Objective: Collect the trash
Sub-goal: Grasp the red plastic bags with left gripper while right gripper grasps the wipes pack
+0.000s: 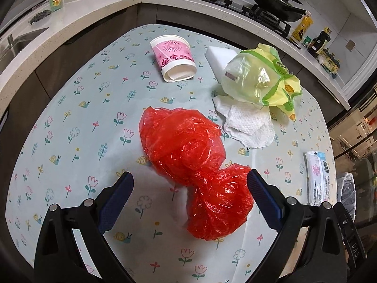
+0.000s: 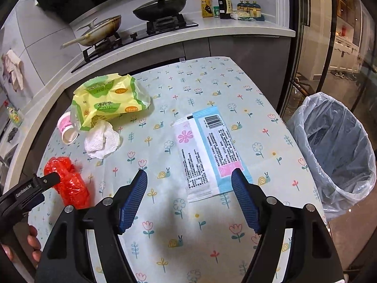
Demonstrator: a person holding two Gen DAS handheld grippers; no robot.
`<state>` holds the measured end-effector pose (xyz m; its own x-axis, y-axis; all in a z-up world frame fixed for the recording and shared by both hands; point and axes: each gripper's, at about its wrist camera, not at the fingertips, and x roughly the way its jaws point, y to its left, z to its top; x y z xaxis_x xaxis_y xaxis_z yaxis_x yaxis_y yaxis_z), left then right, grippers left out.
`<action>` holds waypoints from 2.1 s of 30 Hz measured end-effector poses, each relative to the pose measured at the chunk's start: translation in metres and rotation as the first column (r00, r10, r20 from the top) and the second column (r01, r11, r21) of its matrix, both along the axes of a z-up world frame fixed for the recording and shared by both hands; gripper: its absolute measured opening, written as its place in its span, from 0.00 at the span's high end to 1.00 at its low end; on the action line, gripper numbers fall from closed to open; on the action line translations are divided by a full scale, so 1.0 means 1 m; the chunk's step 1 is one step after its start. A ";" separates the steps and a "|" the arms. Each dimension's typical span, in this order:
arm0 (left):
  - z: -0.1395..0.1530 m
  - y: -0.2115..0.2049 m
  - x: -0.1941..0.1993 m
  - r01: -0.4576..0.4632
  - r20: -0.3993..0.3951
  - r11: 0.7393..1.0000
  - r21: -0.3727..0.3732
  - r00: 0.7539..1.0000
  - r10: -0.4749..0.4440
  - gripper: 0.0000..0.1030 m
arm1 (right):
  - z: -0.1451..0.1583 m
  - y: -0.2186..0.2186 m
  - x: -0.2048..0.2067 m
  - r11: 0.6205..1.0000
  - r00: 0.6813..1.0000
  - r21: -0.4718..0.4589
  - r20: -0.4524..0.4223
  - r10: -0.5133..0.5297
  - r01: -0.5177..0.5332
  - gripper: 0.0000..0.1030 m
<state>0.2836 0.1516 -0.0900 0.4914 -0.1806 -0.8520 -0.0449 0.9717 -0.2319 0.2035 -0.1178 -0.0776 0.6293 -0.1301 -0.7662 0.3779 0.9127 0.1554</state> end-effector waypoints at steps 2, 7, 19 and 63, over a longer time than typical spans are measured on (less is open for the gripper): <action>-0.003 0.000 0.001 -0.006 -0.013 1.000 -0.004 1.000 0.006 0.10 | -0.005 -0.001 0.002 1.000 1.000 0.002 -0.007 -0.004 0.004 0.30; -0.012 0.000 0.006 -0.019 -0.036 1.000 -0.010 0.999 0.019 0.10 | -0.017 -0.004 0.011 1.000 1.000 0.000 -0.029 -0.007 0.007 0.28; -0.033 -0.018 0.016 0.017 -0.088 0.999 -0.033 0.996 -0.020 0.11 | -0.046 -0.022 0.042 0.997 0.996 -0.070 -0.083 -0.035 0.029 0.26; 0.034 -0.148 -0.047 0.345 0.055 0.939 0.011 0.937 -0.345 0.69 | 0.015 -0.091 -0.029 0.996 0.991 0.048 0.113 -0.075 0.070 0.52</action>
